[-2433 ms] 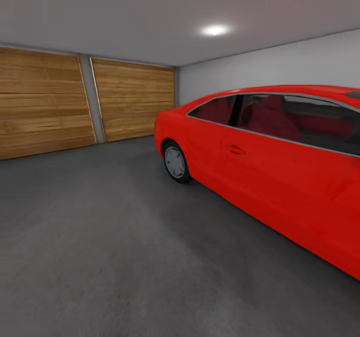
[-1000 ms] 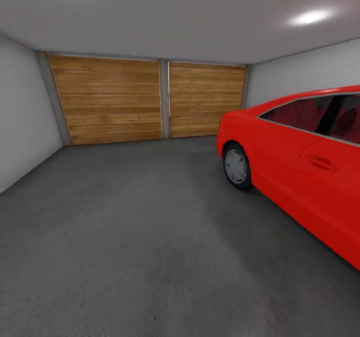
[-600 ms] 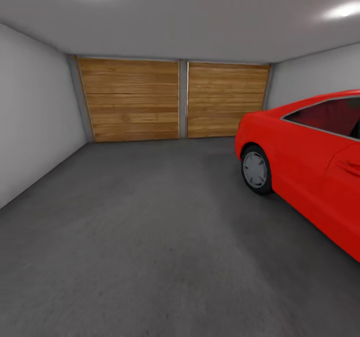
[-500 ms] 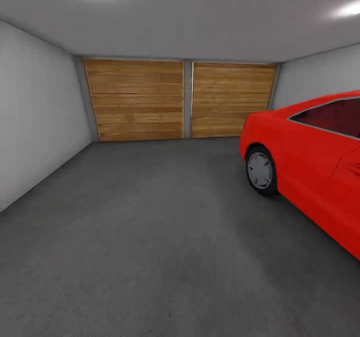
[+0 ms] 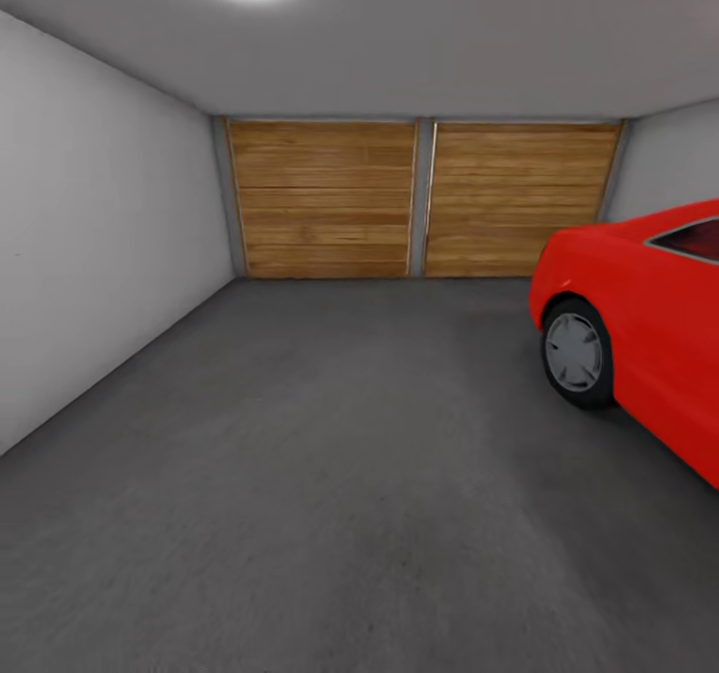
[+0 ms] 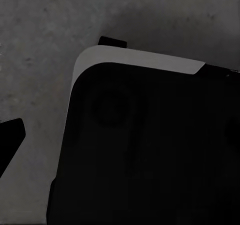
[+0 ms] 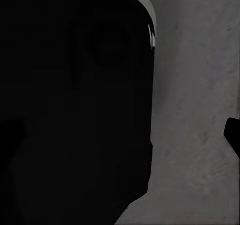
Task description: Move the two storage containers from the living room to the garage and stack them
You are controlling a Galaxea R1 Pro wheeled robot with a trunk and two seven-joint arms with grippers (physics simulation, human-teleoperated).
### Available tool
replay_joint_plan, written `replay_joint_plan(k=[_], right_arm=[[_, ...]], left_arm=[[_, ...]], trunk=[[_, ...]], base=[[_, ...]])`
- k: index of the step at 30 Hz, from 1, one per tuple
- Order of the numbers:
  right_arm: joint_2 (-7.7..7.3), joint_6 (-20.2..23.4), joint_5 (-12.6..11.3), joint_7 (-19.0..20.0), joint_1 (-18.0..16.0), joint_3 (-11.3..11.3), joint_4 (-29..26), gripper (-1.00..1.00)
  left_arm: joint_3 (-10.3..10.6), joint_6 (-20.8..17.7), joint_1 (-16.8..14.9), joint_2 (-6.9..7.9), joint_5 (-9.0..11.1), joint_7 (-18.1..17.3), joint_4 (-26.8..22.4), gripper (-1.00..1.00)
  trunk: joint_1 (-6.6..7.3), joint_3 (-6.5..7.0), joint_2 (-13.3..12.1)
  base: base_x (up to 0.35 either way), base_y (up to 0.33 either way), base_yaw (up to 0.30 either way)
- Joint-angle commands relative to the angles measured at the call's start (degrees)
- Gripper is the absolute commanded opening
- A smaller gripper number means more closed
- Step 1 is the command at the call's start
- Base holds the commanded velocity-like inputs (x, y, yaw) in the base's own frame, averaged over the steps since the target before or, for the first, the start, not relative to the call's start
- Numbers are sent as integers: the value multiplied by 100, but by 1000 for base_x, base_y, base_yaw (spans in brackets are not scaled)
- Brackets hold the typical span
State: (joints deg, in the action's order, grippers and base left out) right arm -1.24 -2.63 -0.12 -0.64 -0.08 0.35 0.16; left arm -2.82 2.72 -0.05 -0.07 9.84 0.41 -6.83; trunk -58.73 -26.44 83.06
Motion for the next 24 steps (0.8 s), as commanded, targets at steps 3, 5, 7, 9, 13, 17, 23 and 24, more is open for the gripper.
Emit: replay_joint_plan(k=[3,5,7,9,13,17,23,24], right_arm=[[-1,-19,5,-7,-1,8,2,100],[-5,-17,8,-7,-1,11,2,100],[-7,-9,10,-7,-1,16,2,100],[-8,-9,11,-7,-1,17,2,100],[-8,-13,11,-7,-1,23,2,100],[-8,-20,12,-7,-1,21,2,100],[-8,-19,12,-7,-1,18,2,100],[-8,-19,12,-7,-1,18,2,100]], left_arm=[[-31,9,1,-2,18,3,-1,100],[-33,9,-1,-2,21,3,-1,100],[-34,9,0,-2,25,3,4,100],[-34,9,-1,-2,26,3,5,100],[-35,9,0,-2,26,3,4,100],[-35,9,0,6,27,3,6,100],[-36,9,1,13,27,3,6,100],[-36,9,2,14,30,3,6,100]], trunk=[[0,-4,2],[0,-4,2],[0,-4,2],[0,-4,2],[0,-4,2],[0,-4,2],[0,-4,2],[0,-4,2]], base=[[0,0,293],[0,0,293],[0,0,293],[0,0,293],[0,0,293],[0,0,293],[0,0,293],[0,0,293]])
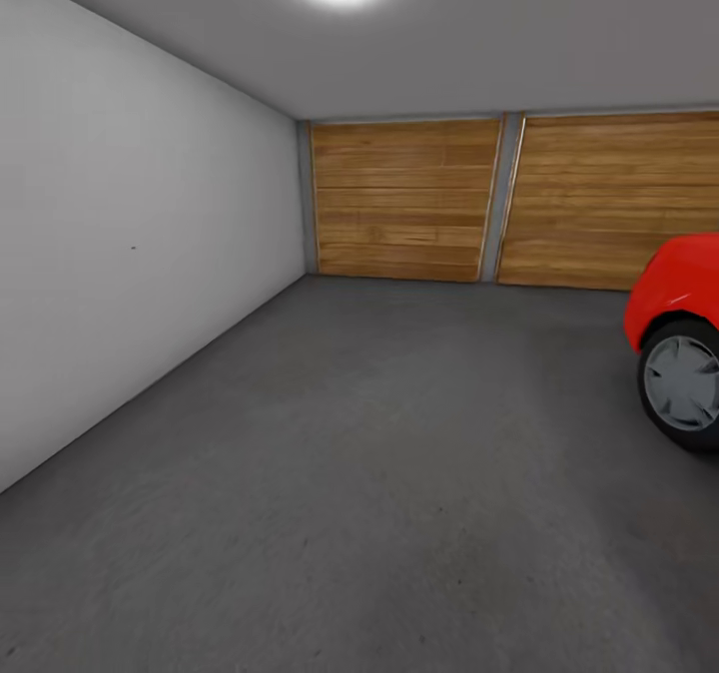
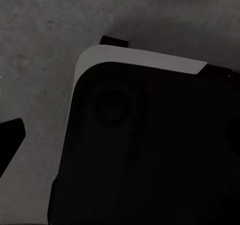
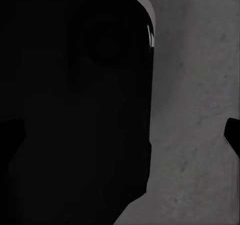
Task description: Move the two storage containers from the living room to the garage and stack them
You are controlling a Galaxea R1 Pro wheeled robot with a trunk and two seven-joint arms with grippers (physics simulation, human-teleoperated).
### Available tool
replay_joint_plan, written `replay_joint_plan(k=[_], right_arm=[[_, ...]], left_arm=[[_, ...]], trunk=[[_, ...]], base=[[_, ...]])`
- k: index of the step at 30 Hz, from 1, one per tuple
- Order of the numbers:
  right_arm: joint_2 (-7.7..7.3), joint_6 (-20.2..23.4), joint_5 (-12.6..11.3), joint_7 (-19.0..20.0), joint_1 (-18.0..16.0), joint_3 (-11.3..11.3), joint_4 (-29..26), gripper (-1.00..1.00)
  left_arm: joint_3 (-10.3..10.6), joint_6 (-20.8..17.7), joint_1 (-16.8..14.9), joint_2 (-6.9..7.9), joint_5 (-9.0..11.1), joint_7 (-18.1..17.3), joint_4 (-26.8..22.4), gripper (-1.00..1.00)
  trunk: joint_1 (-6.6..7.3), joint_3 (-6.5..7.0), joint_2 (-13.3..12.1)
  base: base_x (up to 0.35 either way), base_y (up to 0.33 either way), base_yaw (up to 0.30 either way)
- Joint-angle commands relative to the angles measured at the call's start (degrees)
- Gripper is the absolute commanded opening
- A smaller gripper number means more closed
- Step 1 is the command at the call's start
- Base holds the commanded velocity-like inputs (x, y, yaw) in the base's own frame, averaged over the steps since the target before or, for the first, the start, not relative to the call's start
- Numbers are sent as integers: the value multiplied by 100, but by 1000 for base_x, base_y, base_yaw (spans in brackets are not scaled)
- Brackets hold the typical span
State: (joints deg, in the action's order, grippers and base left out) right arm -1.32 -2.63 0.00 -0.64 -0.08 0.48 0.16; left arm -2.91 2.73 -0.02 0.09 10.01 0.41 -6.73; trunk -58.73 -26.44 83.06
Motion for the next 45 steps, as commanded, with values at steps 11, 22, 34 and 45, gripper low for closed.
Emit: replay_joint_plan(k=[11,22,34,45], right_arm=[[0,-18,0,-7,-1,7,2,100],[-2,-17,0,-7,-1,5,2,100],[-1,-21,0,-7,-1,5,2,100],[0,-18,2,-7,-1,5,2,100]], left_arm=[[-28,8,1,0,17,2,-3,100],[-26,9,-1,-3,12,11,-3,100],[-28,9,2,-1,16,11,-3,100],[-26,9,-5,-18,12,11,-3,100]], trunk=[[0,-4,2],[0,-4,2],[0,-4,2],[0,-4,2]], base=[[0,0,293],[0,0,293],[0,0,293],[0,0,293]])
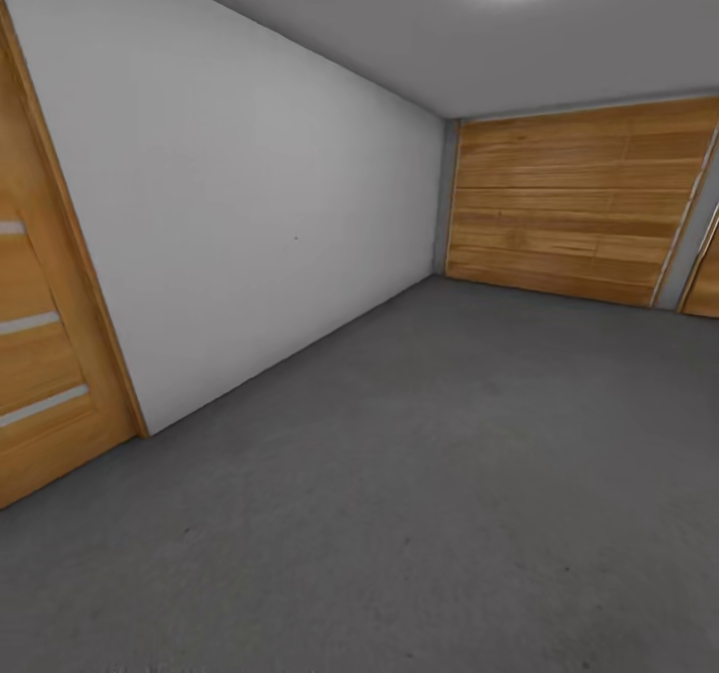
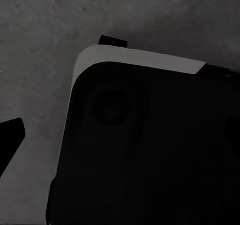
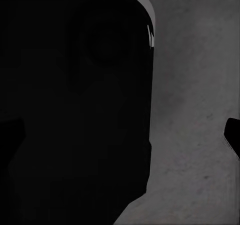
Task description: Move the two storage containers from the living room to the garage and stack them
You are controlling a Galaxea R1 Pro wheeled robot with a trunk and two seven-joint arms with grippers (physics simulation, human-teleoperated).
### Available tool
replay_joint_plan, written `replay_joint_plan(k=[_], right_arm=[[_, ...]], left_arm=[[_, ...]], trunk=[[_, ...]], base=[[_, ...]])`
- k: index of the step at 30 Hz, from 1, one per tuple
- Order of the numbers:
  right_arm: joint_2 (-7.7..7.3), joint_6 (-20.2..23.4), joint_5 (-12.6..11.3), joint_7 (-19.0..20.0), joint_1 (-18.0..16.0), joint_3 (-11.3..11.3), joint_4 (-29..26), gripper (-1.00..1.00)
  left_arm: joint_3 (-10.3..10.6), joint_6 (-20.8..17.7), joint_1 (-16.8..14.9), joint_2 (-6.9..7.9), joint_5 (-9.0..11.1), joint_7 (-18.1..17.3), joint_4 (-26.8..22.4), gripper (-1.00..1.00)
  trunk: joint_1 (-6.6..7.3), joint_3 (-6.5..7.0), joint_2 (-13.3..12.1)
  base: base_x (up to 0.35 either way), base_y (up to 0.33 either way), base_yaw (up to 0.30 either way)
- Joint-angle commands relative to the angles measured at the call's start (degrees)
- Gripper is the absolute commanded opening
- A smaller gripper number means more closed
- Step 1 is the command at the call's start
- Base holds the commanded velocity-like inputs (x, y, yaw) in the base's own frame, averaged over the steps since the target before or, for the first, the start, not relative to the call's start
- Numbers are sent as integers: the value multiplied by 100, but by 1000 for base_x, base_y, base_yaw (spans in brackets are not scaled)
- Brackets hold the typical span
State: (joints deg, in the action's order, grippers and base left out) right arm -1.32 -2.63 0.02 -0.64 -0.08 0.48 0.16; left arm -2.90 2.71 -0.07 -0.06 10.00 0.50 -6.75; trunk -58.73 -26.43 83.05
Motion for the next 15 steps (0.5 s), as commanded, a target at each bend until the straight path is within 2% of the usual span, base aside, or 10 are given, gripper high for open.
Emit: replay_joint_plan(k=[1,15], right_arm=[[0,-19,0,-7,-1,5,2,100],[0,-19,-2,-7,-1,5,2,100]], left_arm=[[-26,10,2,-2,12,3,-2,100],[-26,10,1,-2,15,3,-2,100]], trunk=[[0,-5,3],[0,-5,3]], base=[[0,0,293],[0,0,293]])
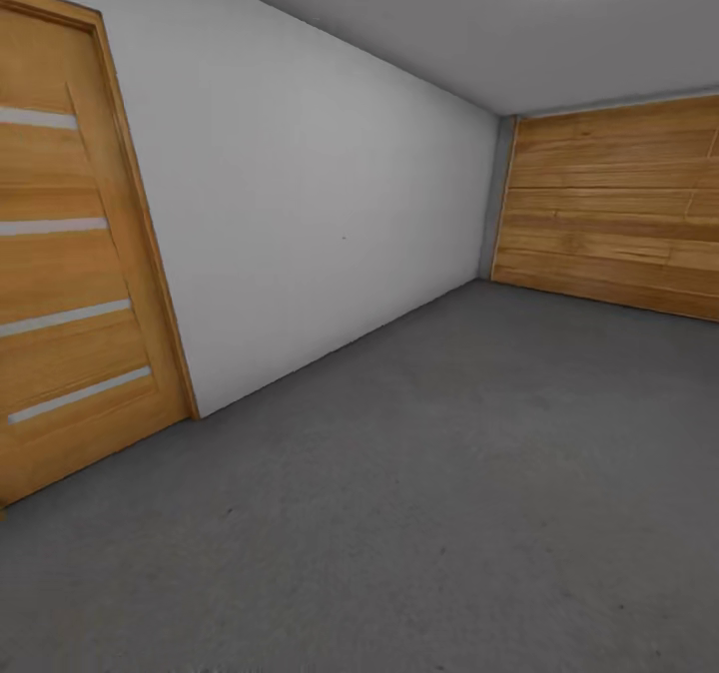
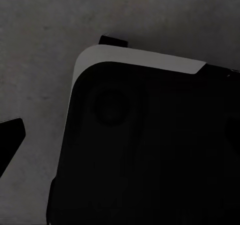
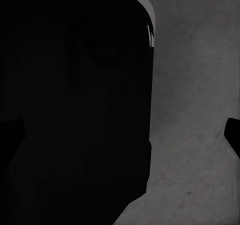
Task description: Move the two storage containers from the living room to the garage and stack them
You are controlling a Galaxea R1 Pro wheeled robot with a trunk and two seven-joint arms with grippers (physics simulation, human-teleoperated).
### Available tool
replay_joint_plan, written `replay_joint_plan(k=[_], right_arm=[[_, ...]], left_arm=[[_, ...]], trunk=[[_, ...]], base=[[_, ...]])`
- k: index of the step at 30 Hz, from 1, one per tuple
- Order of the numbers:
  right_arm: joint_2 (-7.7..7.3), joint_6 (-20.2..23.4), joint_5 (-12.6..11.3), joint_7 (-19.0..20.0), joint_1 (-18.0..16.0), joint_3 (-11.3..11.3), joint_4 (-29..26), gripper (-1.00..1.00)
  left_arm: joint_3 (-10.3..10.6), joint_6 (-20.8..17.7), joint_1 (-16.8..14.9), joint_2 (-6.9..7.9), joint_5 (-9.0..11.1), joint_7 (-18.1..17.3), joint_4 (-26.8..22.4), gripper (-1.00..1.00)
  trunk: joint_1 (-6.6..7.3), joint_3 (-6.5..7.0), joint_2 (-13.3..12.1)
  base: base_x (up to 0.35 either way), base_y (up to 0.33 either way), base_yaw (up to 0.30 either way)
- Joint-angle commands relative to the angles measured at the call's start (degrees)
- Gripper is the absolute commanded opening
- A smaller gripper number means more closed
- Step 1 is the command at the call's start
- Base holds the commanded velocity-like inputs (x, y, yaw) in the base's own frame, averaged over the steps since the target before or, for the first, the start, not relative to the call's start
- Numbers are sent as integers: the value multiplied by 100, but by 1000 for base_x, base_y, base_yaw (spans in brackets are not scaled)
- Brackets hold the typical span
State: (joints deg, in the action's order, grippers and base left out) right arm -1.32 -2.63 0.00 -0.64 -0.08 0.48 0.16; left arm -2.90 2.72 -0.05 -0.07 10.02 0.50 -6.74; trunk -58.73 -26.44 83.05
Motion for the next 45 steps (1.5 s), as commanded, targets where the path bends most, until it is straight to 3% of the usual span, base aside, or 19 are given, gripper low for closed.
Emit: replay_joint_plan(k=[1,45], right_arm=[[3,-19,0,-7,-1,5,2,100],[24,-23,8,-7,-1,5,2,100]], left_arm=[[-26,10,0,-2,12,3,-2,100],[-19,10,4,-9,2,3,-11,100]], trunk=[[0,-5,3],[0,-5,3]], base=[[0,0,293],[0,0,293]])
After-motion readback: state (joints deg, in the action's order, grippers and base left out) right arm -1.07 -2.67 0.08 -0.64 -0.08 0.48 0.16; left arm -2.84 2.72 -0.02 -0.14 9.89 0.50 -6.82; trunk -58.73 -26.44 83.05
